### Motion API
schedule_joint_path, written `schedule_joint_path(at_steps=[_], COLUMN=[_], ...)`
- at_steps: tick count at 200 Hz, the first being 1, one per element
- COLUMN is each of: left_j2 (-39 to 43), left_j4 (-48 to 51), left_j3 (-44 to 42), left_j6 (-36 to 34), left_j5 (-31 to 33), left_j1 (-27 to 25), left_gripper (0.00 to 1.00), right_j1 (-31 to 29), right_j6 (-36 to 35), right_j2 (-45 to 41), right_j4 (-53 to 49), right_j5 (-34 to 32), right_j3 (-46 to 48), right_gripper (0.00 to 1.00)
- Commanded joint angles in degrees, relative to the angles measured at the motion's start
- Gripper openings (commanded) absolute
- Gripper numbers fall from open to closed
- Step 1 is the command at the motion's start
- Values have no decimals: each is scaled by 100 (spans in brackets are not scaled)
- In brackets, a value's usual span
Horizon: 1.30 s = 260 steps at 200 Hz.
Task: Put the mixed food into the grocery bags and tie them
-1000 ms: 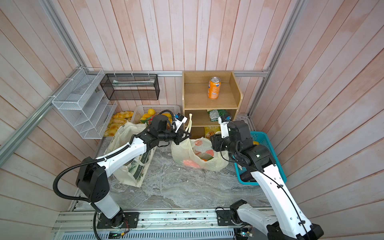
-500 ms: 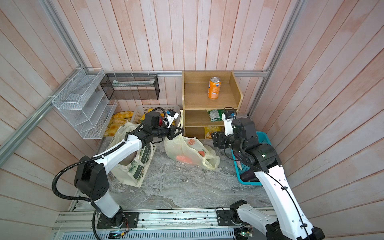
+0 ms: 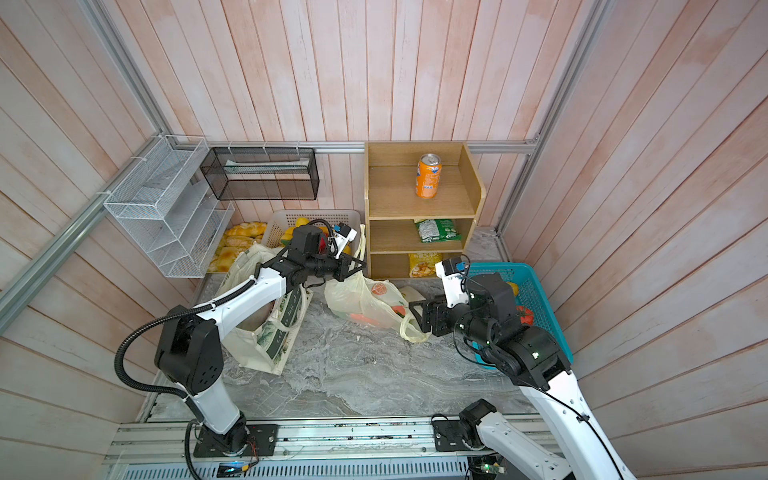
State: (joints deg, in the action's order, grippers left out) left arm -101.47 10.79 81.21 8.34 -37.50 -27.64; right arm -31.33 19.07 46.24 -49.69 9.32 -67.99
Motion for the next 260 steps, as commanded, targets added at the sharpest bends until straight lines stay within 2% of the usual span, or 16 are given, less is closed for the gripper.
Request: schedule_joint_path(at_steps=[1, 76, 129, 142, 157, 171, 201, 229, 247, 260], left_j2=[39, 31, 31, 23, 22, 35, 167, 451, 620, 734], left_j4=[48, 100, 173, 176, 188, 198, 153, 113, 143, 90], left_j3=[133, 236, 281, 286, 291, 285, 225, 161, 122, 31], left_j6=[40, 93, 49, 49, 46, -3, -26, 10, 137, 259], left_j5=[-92, -74, -47, -47, -56, -80, -12, 700, 1780, 2450], left_j1=[38, 39, 41, 41, 40, 43, 7, -283, -602, -824], left_gripper=[0, 0, 0, 0, 0, 0, 0, 0, 0, 5], right_j1=[-201, -814, -1319, -1374, -1382, -1381, -1384, -1380, -1381, -1371], right_j6=[302, 388, 391, 400, 412, 449, 301, -77, -269, -373], right_j2=[-146, -165, 83, 168, 248, 310, 711, 1315, 1675, 1867], right_j4=[-53, -154, -135, -165, -235, -320, -559, -741, -804, -767], right_j5=[69, 342, 97, -68, -357, -739, -1370, -1705, -1857, -1870], right_j3=[187, 402, 614, 610, 522, 304, -654, -1622, -2071, -2255], right_gripper=[76, 68, 57, 47, 17, 0, 0, 0, 0, 0])
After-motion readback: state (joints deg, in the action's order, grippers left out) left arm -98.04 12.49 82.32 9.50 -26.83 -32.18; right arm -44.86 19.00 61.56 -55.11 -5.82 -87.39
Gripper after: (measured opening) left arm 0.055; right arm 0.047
